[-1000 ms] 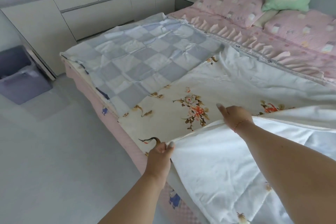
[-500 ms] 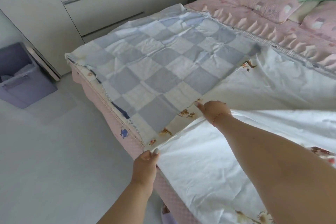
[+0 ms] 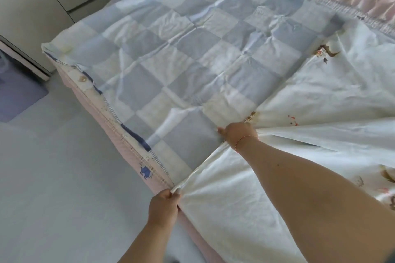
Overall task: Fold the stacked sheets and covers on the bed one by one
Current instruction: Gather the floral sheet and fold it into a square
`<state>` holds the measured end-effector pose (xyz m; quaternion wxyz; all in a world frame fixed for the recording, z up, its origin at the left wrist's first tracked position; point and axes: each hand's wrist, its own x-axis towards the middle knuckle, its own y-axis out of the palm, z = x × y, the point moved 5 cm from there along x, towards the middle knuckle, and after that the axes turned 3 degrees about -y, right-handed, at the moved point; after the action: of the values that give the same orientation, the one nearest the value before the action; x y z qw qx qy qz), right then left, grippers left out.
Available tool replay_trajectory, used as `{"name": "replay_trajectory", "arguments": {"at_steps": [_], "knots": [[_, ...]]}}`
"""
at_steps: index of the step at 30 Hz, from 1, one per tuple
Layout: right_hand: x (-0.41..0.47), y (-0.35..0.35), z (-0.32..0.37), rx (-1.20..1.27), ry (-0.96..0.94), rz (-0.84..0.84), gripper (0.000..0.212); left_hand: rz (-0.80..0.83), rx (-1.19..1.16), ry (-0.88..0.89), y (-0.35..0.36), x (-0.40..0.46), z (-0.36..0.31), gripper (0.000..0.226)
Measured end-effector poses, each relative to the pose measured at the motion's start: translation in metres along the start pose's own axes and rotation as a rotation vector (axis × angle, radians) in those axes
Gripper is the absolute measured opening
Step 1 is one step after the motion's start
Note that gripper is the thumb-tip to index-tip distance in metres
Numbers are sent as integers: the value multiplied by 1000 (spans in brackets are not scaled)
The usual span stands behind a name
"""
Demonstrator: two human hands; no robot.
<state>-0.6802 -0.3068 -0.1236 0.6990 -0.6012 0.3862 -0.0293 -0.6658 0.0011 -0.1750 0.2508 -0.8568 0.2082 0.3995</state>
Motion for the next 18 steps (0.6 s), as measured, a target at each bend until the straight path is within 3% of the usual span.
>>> {"name": "replay_trajectory", "arguments": {"at_steps": [3, 5, 7, 8, 10, 12, 15, 18], "knots": [[0, 12, 6, -13, -64, -30, 46, 16, 182, -3, 0, -19, -33, 23], [-12, 7, 5, 71, -80, -238, 38, -45, 349, 80, -3, -29, -53, 7], [-30, 1, -8, 201, 41, -451, 39, -217, 551, 361, -3, -34, -84, 26], [-39, -1, -15, 259, 104, -530, 39, -228, 655, 553, 6, -37, -99, 35], [-55, 3, -28, 395, 222, -573, 41, -118, 859, 937, 40, -43, -121, 42], [-72, 13, -49, 560, 380, -577, 45, 105, 999, 1153, 80, -52, -136, 36], [-93, 39, -85, 689, 581, -476, 32, 389, 1233, 1285, 136, -60, -144, 34], [-111, 59, -100, 676, 571, -417, 31, 563, 1557, 1273, 175, -59, -138, 57]]}}
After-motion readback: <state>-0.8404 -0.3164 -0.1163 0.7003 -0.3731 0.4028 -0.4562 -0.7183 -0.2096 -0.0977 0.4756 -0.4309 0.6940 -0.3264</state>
